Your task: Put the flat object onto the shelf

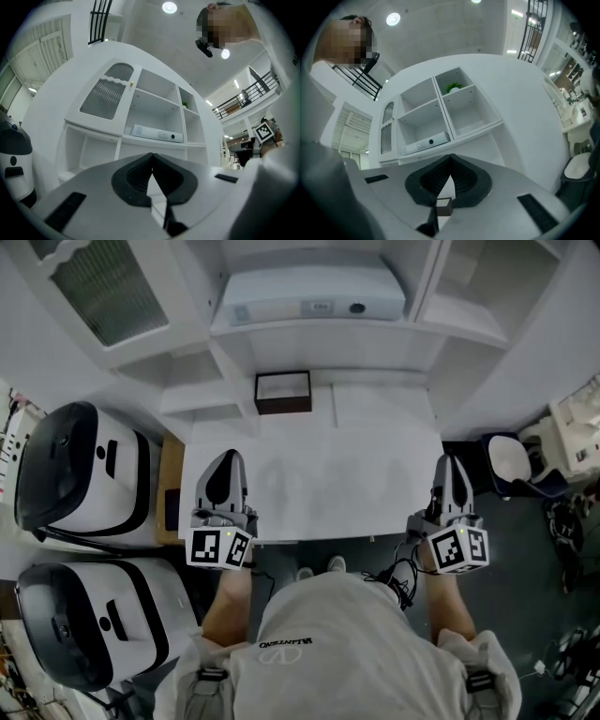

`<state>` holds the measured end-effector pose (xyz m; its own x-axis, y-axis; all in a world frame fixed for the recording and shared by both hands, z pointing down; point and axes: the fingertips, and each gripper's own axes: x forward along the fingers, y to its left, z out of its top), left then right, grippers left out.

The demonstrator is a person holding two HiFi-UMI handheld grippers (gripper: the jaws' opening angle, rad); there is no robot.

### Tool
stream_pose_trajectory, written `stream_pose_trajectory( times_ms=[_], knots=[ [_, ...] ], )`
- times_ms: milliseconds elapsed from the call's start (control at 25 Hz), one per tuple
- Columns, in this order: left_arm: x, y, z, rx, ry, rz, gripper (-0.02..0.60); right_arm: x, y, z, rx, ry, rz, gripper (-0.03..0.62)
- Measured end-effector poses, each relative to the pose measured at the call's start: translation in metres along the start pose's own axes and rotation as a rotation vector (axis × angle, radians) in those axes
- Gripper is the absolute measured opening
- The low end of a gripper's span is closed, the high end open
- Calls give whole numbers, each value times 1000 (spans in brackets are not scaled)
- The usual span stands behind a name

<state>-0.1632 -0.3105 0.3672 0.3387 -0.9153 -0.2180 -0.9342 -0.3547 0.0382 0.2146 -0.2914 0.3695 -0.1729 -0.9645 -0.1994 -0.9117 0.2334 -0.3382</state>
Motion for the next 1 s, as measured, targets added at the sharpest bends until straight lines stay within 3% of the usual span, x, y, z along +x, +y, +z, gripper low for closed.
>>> stream_pose_trajectory(
  times_ms=[1000],
  knots=[
    [-3,1,3,-13,1,14,5,-11,-1,3,9,-4,3,9]
  ],
)
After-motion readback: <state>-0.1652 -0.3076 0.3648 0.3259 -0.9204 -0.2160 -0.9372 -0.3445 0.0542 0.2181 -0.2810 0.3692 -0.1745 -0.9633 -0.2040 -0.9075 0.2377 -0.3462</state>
